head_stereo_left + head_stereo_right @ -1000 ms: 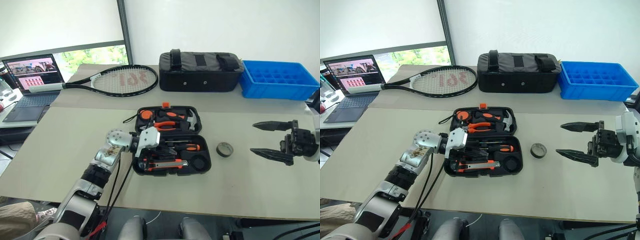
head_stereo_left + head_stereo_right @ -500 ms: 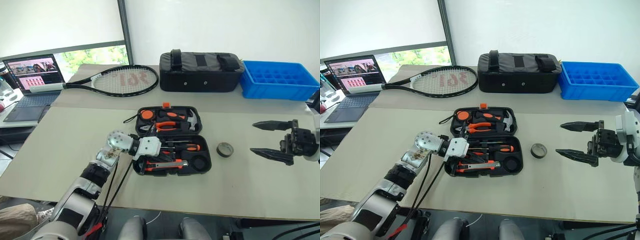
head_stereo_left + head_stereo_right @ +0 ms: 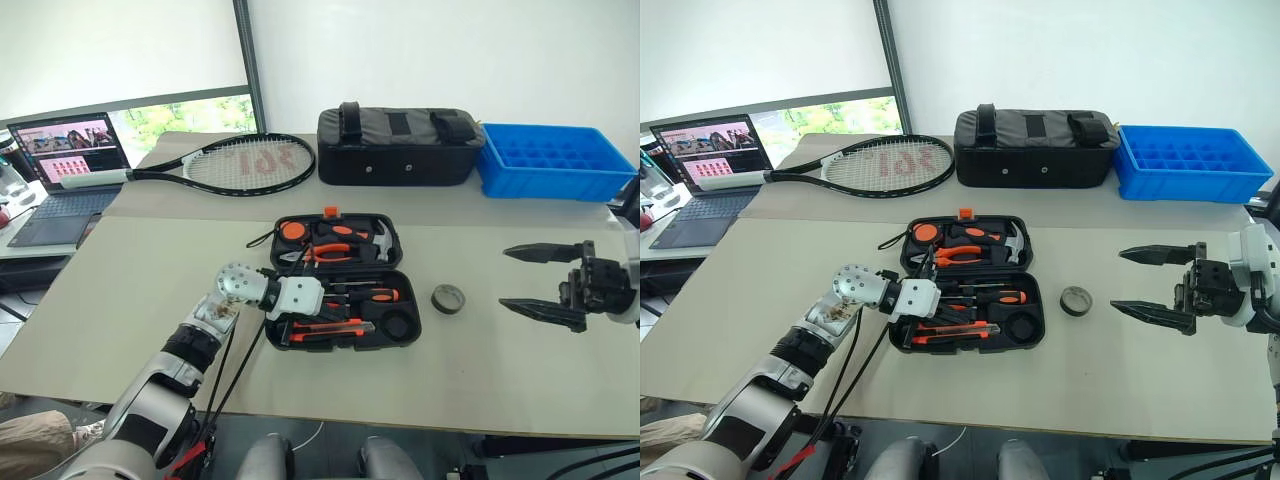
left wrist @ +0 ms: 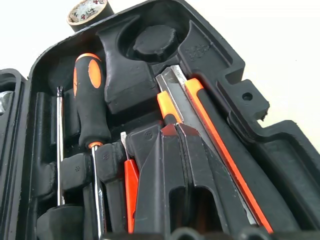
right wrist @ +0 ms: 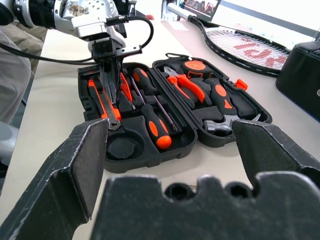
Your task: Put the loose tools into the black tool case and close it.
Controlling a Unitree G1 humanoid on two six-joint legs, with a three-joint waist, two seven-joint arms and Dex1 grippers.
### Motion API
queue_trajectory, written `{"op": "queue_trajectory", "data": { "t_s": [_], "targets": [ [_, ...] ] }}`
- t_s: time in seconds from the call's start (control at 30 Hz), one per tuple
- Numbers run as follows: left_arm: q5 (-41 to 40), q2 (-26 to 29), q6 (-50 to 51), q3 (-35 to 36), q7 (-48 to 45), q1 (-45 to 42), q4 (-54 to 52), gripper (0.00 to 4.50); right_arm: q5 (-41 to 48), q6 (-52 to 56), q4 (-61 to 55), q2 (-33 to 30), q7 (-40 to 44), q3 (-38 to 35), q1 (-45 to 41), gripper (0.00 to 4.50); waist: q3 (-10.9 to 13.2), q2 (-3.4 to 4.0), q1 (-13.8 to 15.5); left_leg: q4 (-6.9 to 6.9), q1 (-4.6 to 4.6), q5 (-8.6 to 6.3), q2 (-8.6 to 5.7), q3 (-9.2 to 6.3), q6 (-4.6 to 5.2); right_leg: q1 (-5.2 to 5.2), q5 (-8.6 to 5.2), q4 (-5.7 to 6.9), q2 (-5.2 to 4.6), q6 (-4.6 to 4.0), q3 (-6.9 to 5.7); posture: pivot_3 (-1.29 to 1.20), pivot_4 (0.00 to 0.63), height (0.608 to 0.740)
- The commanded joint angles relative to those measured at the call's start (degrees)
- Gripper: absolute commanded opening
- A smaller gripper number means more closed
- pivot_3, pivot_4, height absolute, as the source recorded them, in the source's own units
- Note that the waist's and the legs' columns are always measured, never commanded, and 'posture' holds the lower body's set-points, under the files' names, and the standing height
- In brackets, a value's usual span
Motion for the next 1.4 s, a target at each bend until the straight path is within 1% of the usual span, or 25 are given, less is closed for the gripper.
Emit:
{"op": "queue_trajectory", "data": {
  "t_s": [0.03, 0.1, 0.2, 0.33, 0.43, 0.57, 0.63, 0.7, 0.77, 0.83, 0.93, 1.03, 1.17, 1.3, 1.33, 1.4],
  "targets": [
    [-4.7, 0.7, 9.7, 3.5, 0.3, 2.1, -4.7, 0.02, 0.2, 0.6, -1.8, 0.4, 2.0, -0.6, -1.0, 4.50, 0.0, -0.01, -0.3, 0.00, -0.01, 0.00, 0.01, 0.00, 0.00, 0.00, 0.00, 0.01, 0.00, 0.00, 0.00, 0.00, 0.150, 0.707],
    [-7.6, 2.0, 13.5, 5.9, 0.4, 2.7, -9.9, 0.02, 0.0, 0.8, -1.7, 0.6, 2.2, -0.4, -1.5, 4.50, 0.0, -0.03, -0.5, 0.00, -0.07, 0.00, 0.04, -0.02, 0.00, -0.07, 0.00, 0.03, 0.03, 0.00, -0.04, 0.00, 0.150, 0.707],
    [-9.9, 4.6, 20.6, 10.1, 3.9, 3.8, -17.3, 0.02, -0.9, 0.2, -1.3, 0.9, 2.5, 0.1, -1.7, 4.50, 0.0, -0.03, -0.6, 0.00, -0.42, 0.01, 0.04, -0.05, 0.00, -0.50, 0.01, 0.14, 0.07, -0.01, -0.04, 0.00, 0.150, 0.707],
    [-13.8, 9.4, 29.5, 14.9, 5.5, 6.8, -27.0, 0.02, -1.3, -0.5, -0.9, 1.6, 2.6, 1.1, -1.8, 4.50, 0.0, -0.03, -0.8, -0.04, -0.42, 0.00, 0.05, -0.06, 0.00, -0.49, 0.00, 0.10, 0.06, -0.01, -0.03, 0.00, 0.150, 0.707],
    [-16.2, 12.4, 34.2, 17.7, 6.6, 9.3, -32.7, 0.02, -1.5, -1.1, -0.4, 1.5, 2.6, 2.3, -1.9, 4.50, 0.0, -0.02, -1.0, -0.06, -0.40, 0.00, 0.07, -0.06, 0.00, -0.48, 0.00, 0.09, 0.06, -0.01, -0.03, 0.00, 0.150, 0.707],
    [-18.8, 17.0, 39.9, 23.2, 9.7, 14.6, -40.8, 0.02, -1.9, -2.2, 1.2, 1.6, 2.6, 4.2, -3.3, 4.50, 0.1, -0.09, -1.1, -0.04, -0.38, 0.00, 0.07, -0.06, 0.00, -0.46, 0.00, 0.09, 0.04, 0.00, -0.04, 0.00, 0.150, 0.707],
    [-21.7, 19.6, 43.2, 27.3, 10.4, 17.8, -45.0, 0.02, -2.5, -3.3, 2.3, 1.5, 2.6, 6.2, -4.4, 4.50, 0.1, -0.12, -1.4, -0.05, -0.36, 0.00, 0.11, -0.05, 0.00, -0.48, 0.00, 0.09, 0.05, -0.01, -0.04, 0.00, 0.150, 0.707],
    [-24.8, 22.0, 46.7, 30.5, 10.3, 20.1, -48.0, 0.02, -6.5, -5.8, 4.0, 2.1, 1.2, 7.1, -5.8, 4.50, 0.2, -0.18, -1.5, -0.09, -0.32, 0.00, 0.17, -0.04, 0.00, -0.47, -0.01, 0.09, 0.06, -0.02, -0.03, 0.00, 0.150, 0.707],
    [-26.6, 23.5, 48.6, 31.7, 10.3, 21.3, -49.6, 0.02, -9.9, -8.4, 5.6, 2.6, -0.6, 7.6, -6.8, 4.50, 0.2, -0.17, -1.5, -0.11, -0.28, 0.00, 0.21, -0.04, 0.00, -0.47, -0.01, 0.10, 0.06, -0.03, -0.04, 0.00, 0.150, 0.707],
    [-27.9, 25.3, 49.6, 33.4, 10.0, 23.2, -51.0, 0.02, -13.5, -6.2, 6.8, 1.4, -0.5, 10.7, -8.0, 4.50, 0.2, -0.18, -1.3, -0.10, -0.26, 0.00, 0.20, -0.02, 0.00, -0.47, -0.02, 0.09, 0.03, -0.03, -0.04, 0.00, 0.150, 0.707],
    [-32.0, 27.5, 51.8, 37.1, 8.6, 25.6, -52.7, 0.02, -20.1, -7.9, 7.8, 0.8, -2.2, 14.3, -9.1, 4.50, 0.1, -0.12, -1.2, -0.11, -0.26, 0.00, 0.20, 0.03, -0.01, -0.50, -0.02, 0.08, 0.00, -0.04, -0.03, 0.00, 0.150, 0.707],
    [-33.9, 29.1, 52.1, 38.7, 7.4, 27.3, -53.6, 0.02, -26.3, -8.6, 8.0, 0.2, -5.1, 17.5, -9.8, 4.50, 0.1, -0.10, -1.2, -0.16, -0.27, 0.00, 0.21, 0.03, -0.01, -0.54, -0.05, 0.09, 0.01, -0.08, -0.06, 0.00, 0.150, 0.707],
    [-35.0, 30.9, 51.2, 39.3, 5.8, 28.8, -53.8, 0.02, -27.7, -7.2, 6.7, 1.6, -6.0, 19.1, -11.4, 4.50, 0.1, -0.09, -1.3, -0.17, -0.25, 0.00, 0.17, 0.07, -0.01, -0.54, -0.05, 0.09, 0.01, -0.10, -0.04, 0.00, 0.150, 0.707],
    [-36.0, 31.7, 50.1, 38.8, 3.9, 28.5, -53.3, 0.02, -30.2, -6.6, 7.0, 2.9, -7.3, 21.2, -13.3, 4.50, 0.2, -0.13, -1.5, -0.18, -0.20, 0.00, 0.21, 0.09, -0.01, -0.54, -0.05, 0.10, 0.07, -0.12, -0.04, 0.00, 0.150, 0.707],
    [-36.8, 32.1, 50.4, 38.7, 3.2, 28.4, -53.3, 0.02, -30.9, -6.6, 7.3, 3.1, -7.5, 21.7, -13.7, 4.50, 0.2, -0.13, -1.5, -0.19, -0.18, 0.00, 0.23, 0.11, -0.01, -0.54, -0.05, 0.11, 0.09, -0.13, -0.02, 0.00, 0.150, 0.707],
    [-40.0, 33.3, 54.7, 38.0, 2.6, 26.7, -52.8, 0.02, -32.0, -6.9, 8.4, 3.7, -8.1, 22.5, -14.6, 4.50, 0.2, -0.14, -1.4, -0.20, -0.18, 0.00, 0.22, 0.11, -0.01, -0.54, -0.06, 0.11, 0.08, -0.14, -0.03, 0.00, 0.150, 0.707]
  ]
}}
